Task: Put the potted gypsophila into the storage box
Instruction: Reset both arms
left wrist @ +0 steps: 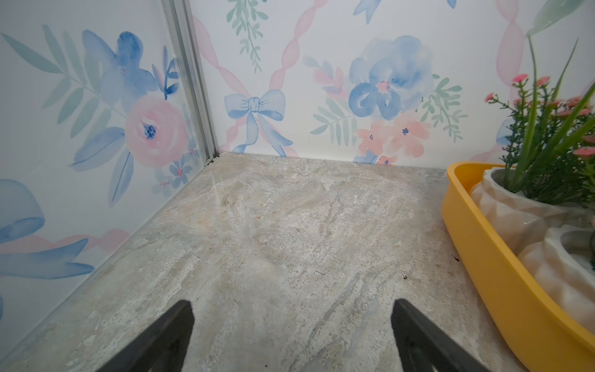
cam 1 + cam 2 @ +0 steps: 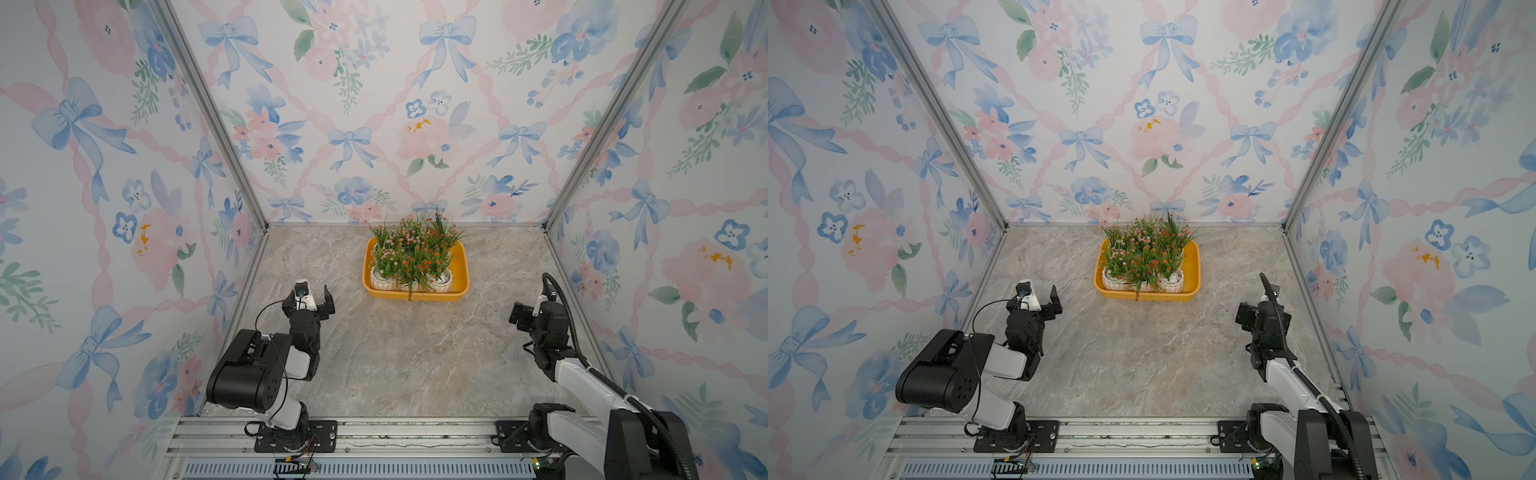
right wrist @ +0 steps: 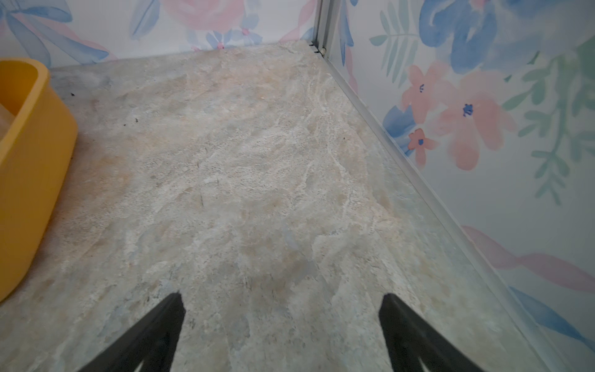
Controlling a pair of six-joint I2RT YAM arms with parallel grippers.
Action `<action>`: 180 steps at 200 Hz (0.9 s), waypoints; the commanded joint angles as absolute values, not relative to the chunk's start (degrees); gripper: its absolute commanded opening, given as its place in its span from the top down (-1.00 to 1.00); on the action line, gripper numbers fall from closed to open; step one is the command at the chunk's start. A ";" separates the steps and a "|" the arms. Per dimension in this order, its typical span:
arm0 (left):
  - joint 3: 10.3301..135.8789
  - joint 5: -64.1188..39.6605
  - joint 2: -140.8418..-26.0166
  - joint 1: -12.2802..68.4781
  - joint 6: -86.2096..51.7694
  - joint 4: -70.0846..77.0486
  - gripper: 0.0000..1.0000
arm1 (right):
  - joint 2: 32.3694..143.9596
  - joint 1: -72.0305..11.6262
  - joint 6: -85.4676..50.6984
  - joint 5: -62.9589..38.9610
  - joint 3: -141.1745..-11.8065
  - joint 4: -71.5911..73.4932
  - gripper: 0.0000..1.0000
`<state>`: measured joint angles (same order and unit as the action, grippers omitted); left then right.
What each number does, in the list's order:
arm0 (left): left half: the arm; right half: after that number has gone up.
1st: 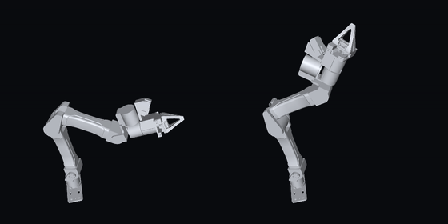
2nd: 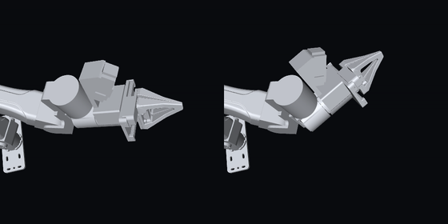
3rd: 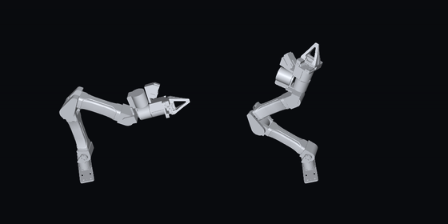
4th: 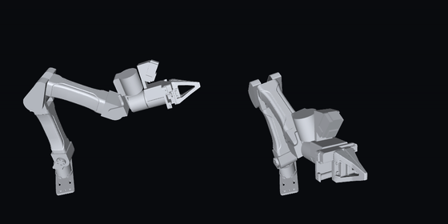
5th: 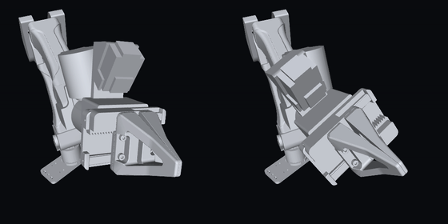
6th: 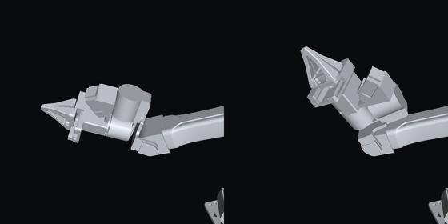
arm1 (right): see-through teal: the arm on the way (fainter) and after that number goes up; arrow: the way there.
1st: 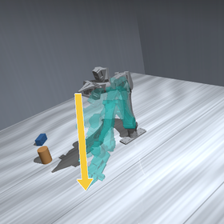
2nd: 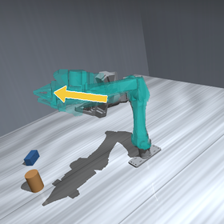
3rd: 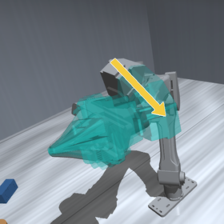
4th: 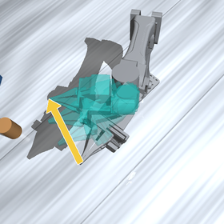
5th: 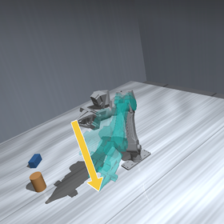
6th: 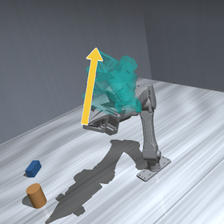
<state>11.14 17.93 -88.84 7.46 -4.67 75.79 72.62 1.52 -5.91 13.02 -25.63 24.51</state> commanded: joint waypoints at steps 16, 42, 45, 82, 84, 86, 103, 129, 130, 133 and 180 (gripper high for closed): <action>10.65 17.55 -88.77 7.73 -3.60 77.35 -0.96 | 81.93 -0.36 -4.05 8.93 -21.28 47.65 -0.94; 10.68 17.59 -88.76 7.73 -3.58 77.37 -0.96 | 89.26 -2.01 -2.19 8.57 -20.92 55.93 -0.94; 10.64 17.57 -88.77 7.78 -3.56 77.35 -0.96 | 88.89 -2.23 -1.98 8.79 -21.10 54.79 -0.94; 10.65 17.55 -88.84 7.73 -3.55 77.35 -0.96 | 88.86 -0.76 -1.01 1.21 -21.34 54.35 -0.94; 10.73 17.57 -88.79 7.73 -3.52 77.35 -0.96 | 88.86 -0.78 -0.87 1.03 -21.53 53.93 -0.94; 10.72 17.58 -88.80 7.73 -3.58 77.34 -0.96 | 88.81 -0.85 -0.81 0.87 -21.86 53.34 -0.94; 10.64 17.50 -88.77 7.73 -3.53 77.35 -0.96 | 88.51 -1.09 -0.48 0.74 -22.75 51.01 -0.94; 10.75 17.57 -88.84 7.73 -3.54 77.35 -0.96 | 88.77 -0.54 -0.88 -0.08 -22.76 51.55 -0.94; 10.74 17.53 -88.85 7.73 -3.57 77.35 -0.96 | 88.81 -0.58 -0.88 -0.09 -22.76 51.53 -0.94; 10.77 17.56 -88.82 7.73 -3.52 77.34 -0.96 | 88.81 -0.57 -0.88 -0.05 -22.76 51.52 -0.94; 10.92 17.37 -89.11 7.65 -3.52 77.39 -0.96 | 88.77 -0.98 -0.62 0.73 -22.75 51.42 -0.94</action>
<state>11.11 17.93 -88.84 7.46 -4.49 75.81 87.39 -0.91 -1.23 1.45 -21.71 50.35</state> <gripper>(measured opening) 0.979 0.972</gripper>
